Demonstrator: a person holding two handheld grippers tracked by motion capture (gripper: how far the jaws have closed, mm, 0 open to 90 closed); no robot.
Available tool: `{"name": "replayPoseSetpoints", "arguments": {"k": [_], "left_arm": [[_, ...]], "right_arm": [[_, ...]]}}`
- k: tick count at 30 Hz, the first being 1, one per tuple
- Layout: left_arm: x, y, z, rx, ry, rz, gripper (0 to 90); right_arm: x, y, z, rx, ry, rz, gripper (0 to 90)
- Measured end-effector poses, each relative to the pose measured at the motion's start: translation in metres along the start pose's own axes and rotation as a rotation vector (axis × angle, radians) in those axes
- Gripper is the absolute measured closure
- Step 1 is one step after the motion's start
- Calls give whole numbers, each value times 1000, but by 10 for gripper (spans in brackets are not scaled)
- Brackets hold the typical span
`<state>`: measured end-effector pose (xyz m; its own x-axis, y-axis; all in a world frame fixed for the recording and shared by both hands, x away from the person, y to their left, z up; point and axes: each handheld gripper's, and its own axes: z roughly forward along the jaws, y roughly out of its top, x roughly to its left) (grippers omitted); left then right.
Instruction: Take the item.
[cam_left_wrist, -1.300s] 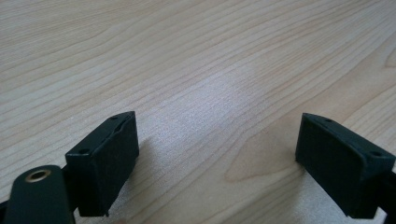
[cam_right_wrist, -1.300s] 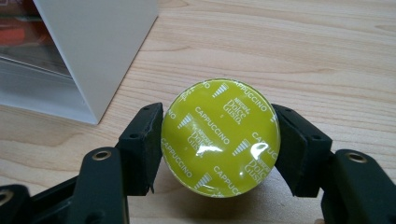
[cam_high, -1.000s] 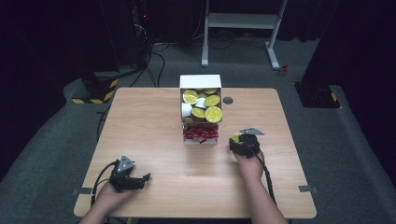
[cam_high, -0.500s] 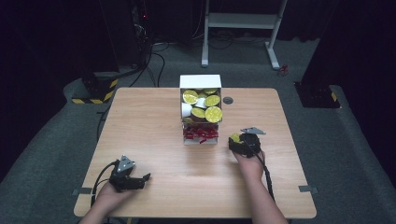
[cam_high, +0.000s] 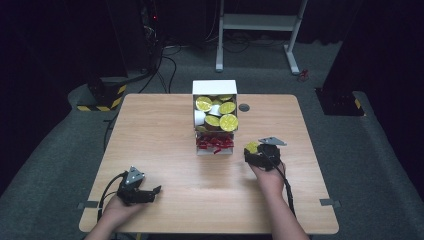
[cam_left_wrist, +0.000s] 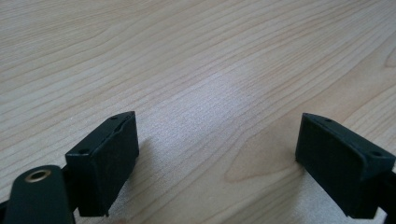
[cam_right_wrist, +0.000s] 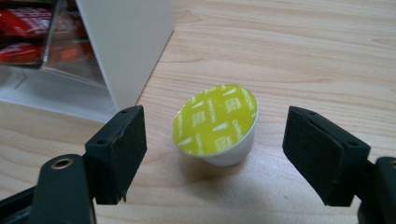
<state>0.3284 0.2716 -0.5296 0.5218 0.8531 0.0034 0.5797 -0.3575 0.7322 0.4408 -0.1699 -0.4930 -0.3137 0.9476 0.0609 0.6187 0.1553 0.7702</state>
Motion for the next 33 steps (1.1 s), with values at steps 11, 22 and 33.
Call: {"name": "replayPoseSetpoints", "arguments": {"k": [11,22,33], "left_arm": [[0,0,0,1,1,3,136],[0,0,0,0,1,0,137],[0,0,0,1,6,7,137]], "right_arm": [[4,-7,-24,-40,42,-14,200],[4,-19,-48,-59,64,-28,146],[-3,-37,-67,-48,64,-24,94]]}}
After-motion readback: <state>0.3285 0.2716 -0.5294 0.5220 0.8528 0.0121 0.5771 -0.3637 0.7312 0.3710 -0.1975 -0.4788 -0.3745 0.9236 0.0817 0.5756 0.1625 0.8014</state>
